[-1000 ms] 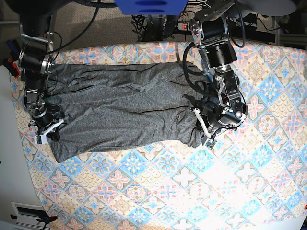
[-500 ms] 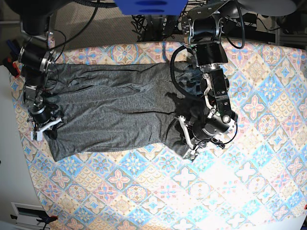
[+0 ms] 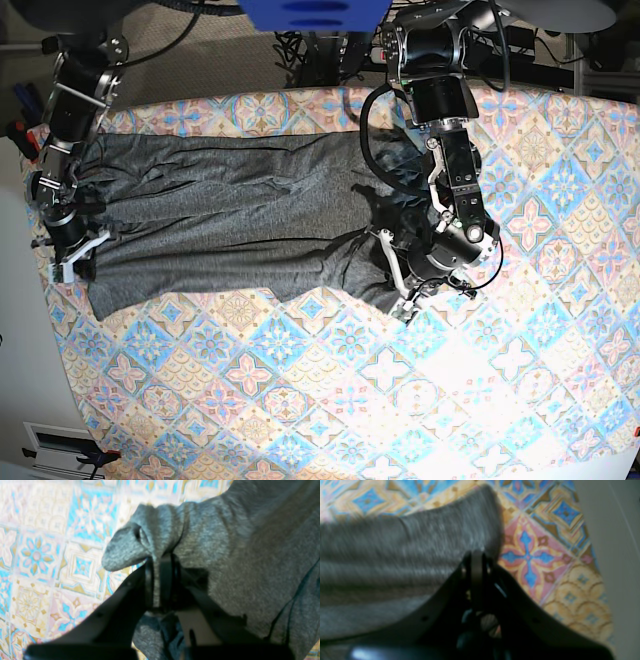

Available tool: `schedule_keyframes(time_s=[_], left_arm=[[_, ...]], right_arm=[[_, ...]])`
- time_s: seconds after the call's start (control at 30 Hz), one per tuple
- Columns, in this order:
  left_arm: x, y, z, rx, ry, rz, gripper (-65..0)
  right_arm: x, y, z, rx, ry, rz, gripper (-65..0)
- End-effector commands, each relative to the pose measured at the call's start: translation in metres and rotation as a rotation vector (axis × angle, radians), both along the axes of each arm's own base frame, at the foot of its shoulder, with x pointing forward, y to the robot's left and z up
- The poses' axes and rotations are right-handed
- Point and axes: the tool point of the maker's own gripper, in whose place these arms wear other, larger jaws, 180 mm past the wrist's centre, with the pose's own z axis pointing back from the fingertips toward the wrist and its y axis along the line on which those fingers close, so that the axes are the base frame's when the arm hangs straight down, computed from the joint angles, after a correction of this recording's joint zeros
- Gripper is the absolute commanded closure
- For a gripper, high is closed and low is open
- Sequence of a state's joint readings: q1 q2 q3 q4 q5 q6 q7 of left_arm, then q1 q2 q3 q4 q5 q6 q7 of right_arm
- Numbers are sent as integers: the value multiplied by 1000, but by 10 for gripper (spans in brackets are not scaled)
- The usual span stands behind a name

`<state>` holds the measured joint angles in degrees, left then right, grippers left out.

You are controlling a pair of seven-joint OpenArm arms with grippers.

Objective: Layout the t-shirt on the table in an organized manner, then fold the t-shirt properly
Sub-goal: 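Fold the shirt lengthwise with both grippers toward the collar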

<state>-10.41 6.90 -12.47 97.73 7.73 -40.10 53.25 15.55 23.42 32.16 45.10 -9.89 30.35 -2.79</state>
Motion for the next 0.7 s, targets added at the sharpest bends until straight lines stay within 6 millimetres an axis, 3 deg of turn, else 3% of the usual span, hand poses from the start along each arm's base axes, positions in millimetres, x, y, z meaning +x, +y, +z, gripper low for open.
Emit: schedule_keyframes(time_s=[0.0,0.17,0.3,0.47,0.6,0.67], left_arm=[[10,-6,20,-6,-66,-22,0],[-3,-1,10,81,-61,-91,0],[-14,2,10,122,-69,-117,0],[-26,8,17,156,-97,-126,0],[-27,17,14,180,-92,-122,0],[-28,17,13,183,-88,-126,0]], right_arm=[[16,-6,36,-3,-113,-20,0],[6,15,35,1,-106,-28,0],[1,21,27,13,-87,-29,0],[-20,3,19,59,-101,-130,0],[-22,-9,34,43,-142,-163,0],[-21,-6,36,44,-152,-161,0]])
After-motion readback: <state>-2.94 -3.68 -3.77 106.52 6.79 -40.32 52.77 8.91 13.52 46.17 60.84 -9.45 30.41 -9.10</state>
